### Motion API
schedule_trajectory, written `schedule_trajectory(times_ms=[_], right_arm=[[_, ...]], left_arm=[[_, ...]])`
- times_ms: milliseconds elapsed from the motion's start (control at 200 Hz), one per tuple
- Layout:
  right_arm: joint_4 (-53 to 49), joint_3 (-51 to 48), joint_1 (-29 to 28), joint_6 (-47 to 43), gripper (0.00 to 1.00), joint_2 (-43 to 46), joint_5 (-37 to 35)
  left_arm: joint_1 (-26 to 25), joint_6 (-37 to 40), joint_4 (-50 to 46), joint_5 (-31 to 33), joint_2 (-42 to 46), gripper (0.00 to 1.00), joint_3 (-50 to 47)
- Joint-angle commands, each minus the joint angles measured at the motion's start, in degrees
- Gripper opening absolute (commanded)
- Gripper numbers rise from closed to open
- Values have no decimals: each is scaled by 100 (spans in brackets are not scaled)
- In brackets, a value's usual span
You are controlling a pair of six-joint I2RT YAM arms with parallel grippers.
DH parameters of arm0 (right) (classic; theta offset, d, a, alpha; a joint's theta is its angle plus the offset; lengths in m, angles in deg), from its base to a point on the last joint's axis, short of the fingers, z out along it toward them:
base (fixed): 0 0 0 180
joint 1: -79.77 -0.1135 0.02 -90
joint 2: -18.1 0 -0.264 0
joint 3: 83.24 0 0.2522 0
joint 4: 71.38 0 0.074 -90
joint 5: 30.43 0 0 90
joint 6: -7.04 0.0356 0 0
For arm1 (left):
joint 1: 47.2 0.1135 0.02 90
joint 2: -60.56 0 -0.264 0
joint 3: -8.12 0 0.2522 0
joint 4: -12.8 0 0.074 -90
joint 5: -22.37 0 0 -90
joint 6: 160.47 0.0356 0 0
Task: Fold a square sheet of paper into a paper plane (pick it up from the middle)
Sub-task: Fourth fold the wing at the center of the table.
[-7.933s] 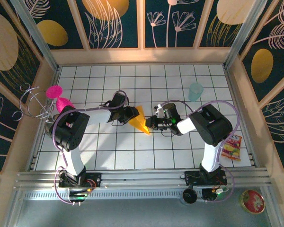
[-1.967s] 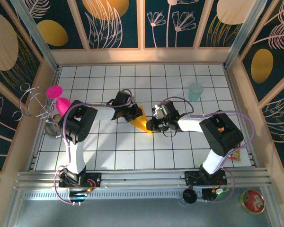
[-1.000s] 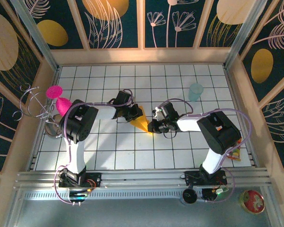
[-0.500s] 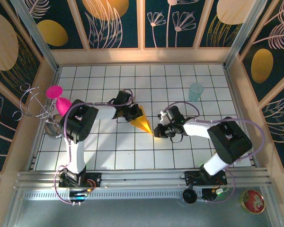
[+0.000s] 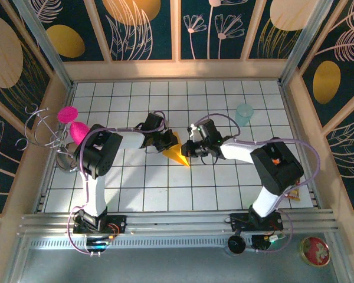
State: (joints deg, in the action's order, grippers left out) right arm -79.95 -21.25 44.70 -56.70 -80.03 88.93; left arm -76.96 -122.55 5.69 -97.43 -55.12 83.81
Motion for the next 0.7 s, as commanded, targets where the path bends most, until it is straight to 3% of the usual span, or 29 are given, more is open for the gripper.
schedule_trajectory(times_ms=[0,691], right_arm=[[184,189,-50,133,1,-238,-105],[-138,29,-61,81,0,-590,-519]], left_arm=[[23,103,-165,230,-225,7,-111],[26,127,-152,123,-19,8,109]])
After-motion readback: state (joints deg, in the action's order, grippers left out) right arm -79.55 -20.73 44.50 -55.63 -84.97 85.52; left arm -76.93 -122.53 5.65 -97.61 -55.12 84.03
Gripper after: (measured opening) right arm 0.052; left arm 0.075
